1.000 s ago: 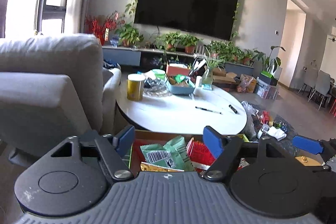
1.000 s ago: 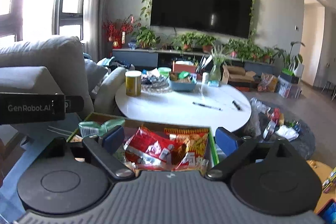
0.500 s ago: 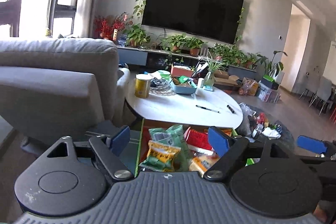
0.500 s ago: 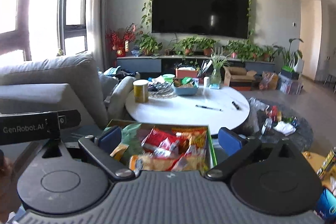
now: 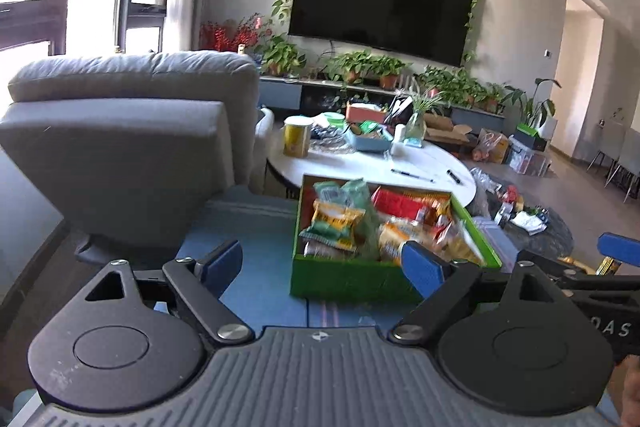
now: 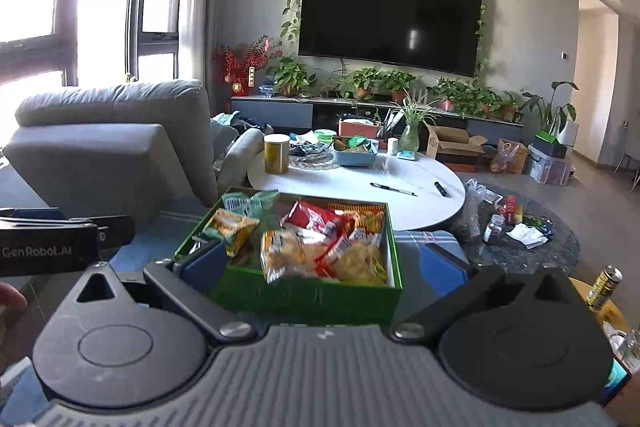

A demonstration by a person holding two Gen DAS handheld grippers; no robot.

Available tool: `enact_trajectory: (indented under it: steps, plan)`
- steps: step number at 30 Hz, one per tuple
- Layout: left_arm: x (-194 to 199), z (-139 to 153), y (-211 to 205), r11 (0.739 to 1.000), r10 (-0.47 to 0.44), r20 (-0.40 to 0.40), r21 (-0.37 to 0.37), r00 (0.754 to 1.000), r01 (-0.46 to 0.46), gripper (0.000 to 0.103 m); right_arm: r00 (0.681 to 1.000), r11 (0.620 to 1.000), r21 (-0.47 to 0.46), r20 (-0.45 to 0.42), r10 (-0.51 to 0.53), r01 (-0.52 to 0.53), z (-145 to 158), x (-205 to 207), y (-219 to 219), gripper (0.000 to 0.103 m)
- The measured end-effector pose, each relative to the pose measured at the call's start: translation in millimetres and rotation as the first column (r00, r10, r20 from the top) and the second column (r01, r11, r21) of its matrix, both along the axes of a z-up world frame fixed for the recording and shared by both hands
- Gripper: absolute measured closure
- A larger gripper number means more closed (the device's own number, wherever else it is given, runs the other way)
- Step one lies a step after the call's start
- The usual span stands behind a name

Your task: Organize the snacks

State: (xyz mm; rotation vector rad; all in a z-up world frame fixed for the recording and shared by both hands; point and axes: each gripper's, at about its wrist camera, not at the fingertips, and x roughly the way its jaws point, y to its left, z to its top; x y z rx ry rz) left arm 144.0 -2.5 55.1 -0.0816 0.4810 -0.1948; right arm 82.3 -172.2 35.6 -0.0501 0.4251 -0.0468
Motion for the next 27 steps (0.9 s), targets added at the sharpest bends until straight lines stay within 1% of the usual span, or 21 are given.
enact_trajectory:
  steps: [6,8,14,18,21,24,27]
  plan:
    - [-30.9,-9.9,0.4,0.999,-0.002,-0.006,0.051,1.000,0.002,0.017,1.000,0.999,0.037,-0.013,-0.015,0.016,-10.9,-24.3,-1.4,0.018]
    - [-39.8,-12.5,2.7,0.999,0.001,-0.006,0.050,1.000,-0.001,0.017,1.000,0.999,0.040,-0.020,-0.020,0.021,-16.6,-31.9,-0.9,0.018]
    - [-56.1,-19.0,15.1,1.000,0.014,-0.023,-0.002,1.000,-0.014,0.017,0.999,1.000,0.026,-0.045,-0.010,0.011,-27.8,-51.3,4.5,0.018]
    - [-64.6,-22.8,16.5,1.000,0.025,-0.017,0.010,1.000,-0.025,0.017,0.999,1.000,0.025,-0.039,-0.011,0.012,-30.1,-59.4,4.8,0.018]
    - [-70.8,-25.5,16.2,1.000,0.017,-0.020,0.012,1.000,-0.017,0.017,0.999,1.000,0.026,-0.047,-0.008,0.009,-31.5,-63.7,6.0,0.018]
    - [-74.6,-27.1,15.1,1.000,0.017,-0.006,0.027,1.000,-0.016,0.017,0.999,1.000,0.019,-0.041,-0.001,0.001,-32.8,-71.1,7.9,0.018]
    - [-75.5,-29.2,15.7,1.000,0.014,-0.001,0.023,1.000,-0.014,0.017,0.999,1.000,0.015,-0.036,-0.005,0.006,-35.1,-75.5,9.1,0.018]
